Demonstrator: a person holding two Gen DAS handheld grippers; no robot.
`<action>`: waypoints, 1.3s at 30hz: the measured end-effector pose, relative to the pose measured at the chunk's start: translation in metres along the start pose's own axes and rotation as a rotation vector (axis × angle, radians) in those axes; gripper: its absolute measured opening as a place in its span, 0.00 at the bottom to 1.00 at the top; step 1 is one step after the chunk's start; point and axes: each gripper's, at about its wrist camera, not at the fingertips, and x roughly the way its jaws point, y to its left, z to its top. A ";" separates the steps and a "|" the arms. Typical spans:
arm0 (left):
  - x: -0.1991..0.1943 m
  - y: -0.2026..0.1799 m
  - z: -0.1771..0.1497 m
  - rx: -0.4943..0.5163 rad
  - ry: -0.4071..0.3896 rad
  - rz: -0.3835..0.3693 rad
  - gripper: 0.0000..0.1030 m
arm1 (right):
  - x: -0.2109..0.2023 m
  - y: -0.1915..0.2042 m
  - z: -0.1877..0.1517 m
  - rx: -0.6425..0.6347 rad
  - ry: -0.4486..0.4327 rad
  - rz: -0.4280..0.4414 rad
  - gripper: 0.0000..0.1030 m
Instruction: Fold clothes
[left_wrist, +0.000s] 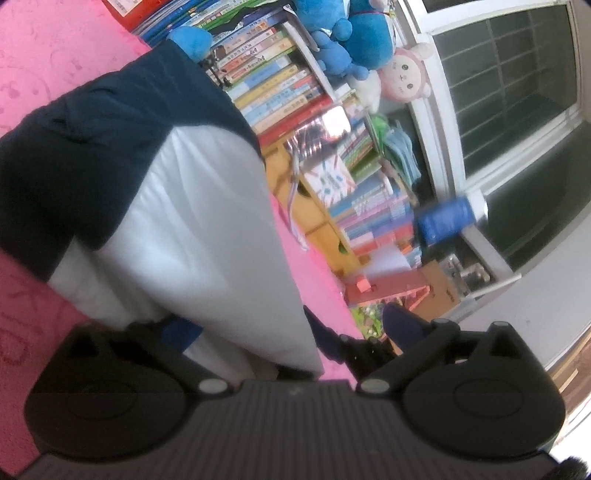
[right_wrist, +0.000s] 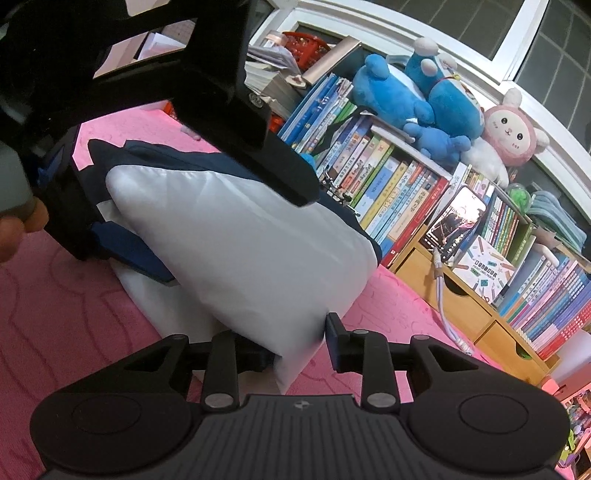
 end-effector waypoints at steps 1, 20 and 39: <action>-0.001 0.001 0.000 -0.007 -0.004 -0.007 1.00 | 0.000 0.000 0.000 -0.002 0.000 0.000 0.31; -0.004 0.019 0.011 -0.113 -0.073 0.099 0.15 | 0.002 0.004 0.000 -0.037 0.018 -0.018 0.35; -0.085 0.033 0.028 -0.049 -0.364 0.303 0.06 | 0.000 0.002 -0.001 -0.019 -0.003 -0.034 0.21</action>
